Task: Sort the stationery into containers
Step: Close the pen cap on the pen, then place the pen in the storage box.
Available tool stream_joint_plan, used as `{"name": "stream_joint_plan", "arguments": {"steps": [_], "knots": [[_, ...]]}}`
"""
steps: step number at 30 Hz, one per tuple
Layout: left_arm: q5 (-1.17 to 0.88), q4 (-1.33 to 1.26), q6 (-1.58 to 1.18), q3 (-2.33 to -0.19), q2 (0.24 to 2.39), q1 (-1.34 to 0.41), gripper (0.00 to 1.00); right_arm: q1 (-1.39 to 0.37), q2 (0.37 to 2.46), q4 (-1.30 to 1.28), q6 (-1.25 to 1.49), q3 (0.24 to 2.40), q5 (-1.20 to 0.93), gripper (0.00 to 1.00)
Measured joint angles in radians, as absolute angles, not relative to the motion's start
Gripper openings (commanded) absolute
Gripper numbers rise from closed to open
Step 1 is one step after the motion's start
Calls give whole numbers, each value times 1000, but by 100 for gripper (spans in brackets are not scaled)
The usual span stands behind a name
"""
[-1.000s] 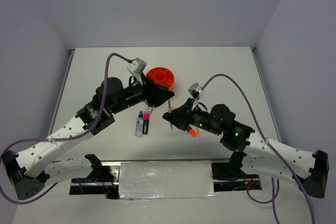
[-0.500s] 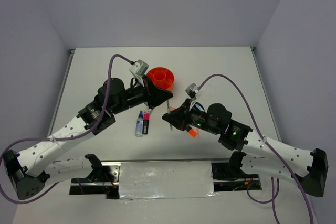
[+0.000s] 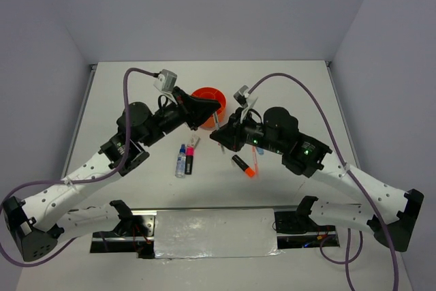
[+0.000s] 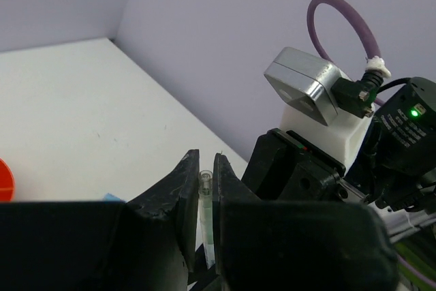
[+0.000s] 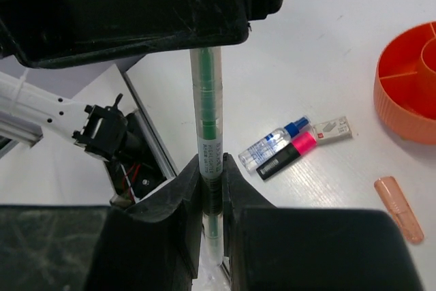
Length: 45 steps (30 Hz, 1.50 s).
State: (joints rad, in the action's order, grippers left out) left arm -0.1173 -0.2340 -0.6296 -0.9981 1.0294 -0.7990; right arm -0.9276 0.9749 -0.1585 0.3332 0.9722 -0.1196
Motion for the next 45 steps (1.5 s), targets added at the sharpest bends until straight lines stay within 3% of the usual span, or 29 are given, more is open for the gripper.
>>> {"name": "stream_joint_plan", "arguments": {"steps": [10,15,25,32,38,41,44,45], "knots": [[17,-439,-637,-909,1011,-833,0,-845,1104,-410,280,1234,-285,0],[76,-469,-640,-886,1003,-863,0,-839,1110,-455,262,1254,-308,0],[112,-93,-550,-1060,995,-894,3,-830,1068,-133,253,1023,-408,0],[72,-75,-508,-1119,1016,-895,7,-830,1073,-38,268,1019,-435,0],[47,-111,-500,-1105,1024,-895,21,-830,1090,-19,278,1019,-445,0],[43,-117,-505,-1104,1026,-895,35,-830,1099,-8,280,1019,-445,0],[44,-92,-506,-1104,1025,-902,69,-831,1106,42,276,1009,-438,0],[66,-74,-506,-1104,1024,-902,87,-832,1103,59,273,1003,-437,0]]}}
